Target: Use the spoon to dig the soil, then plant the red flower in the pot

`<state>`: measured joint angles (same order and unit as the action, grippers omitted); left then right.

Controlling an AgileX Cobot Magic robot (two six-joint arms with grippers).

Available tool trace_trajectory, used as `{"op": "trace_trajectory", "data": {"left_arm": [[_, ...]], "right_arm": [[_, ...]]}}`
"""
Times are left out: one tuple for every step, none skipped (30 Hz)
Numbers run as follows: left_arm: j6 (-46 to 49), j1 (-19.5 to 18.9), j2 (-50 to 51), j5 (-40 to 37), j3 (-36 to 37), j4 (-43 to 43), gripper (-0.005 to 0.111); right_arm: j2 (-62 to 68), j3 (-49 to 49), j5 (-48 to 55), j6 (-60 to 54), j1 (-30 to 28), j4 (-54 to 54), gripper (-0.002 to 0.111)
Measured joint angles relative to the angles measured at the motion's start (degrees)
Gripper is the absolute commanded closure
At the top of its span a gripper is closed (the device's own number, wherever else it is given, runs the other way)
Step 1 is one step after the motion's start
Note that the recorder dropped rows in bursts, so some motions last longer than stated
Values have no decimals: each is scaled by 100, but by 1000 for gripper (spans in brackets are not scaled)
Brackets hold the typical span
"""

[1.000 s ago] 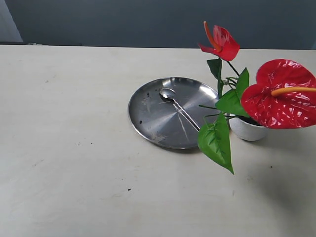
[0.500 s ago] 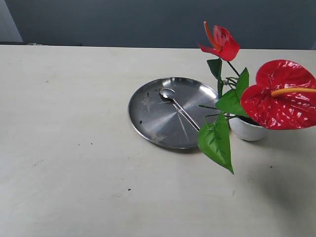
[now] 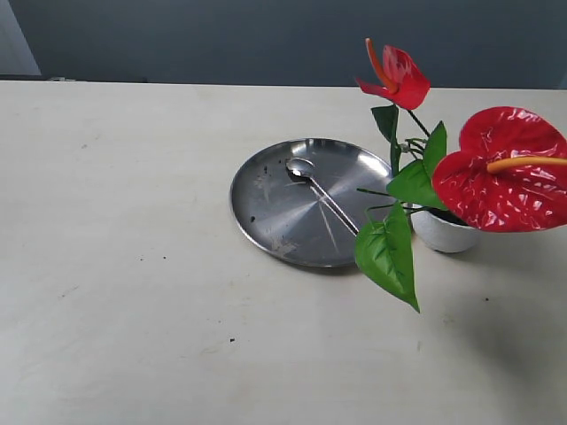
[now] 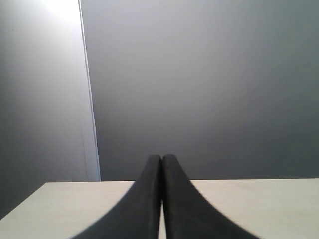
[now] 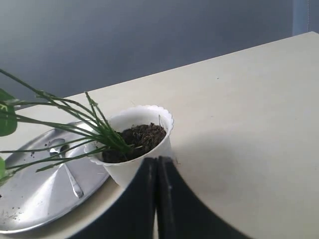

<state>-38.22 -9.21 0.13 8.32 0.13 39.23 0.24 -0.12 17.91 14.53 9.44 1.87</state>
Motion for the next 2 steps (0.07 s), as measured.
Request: {"op": "trace_trajectory", "data": {"left_arm": [[0,0,0,0,0,0,106],[0,0,0,0,0,0,106]], "right_arm": [[0,0,0,0,0,0,109],[0,0,0,0,0,0,109]]}}
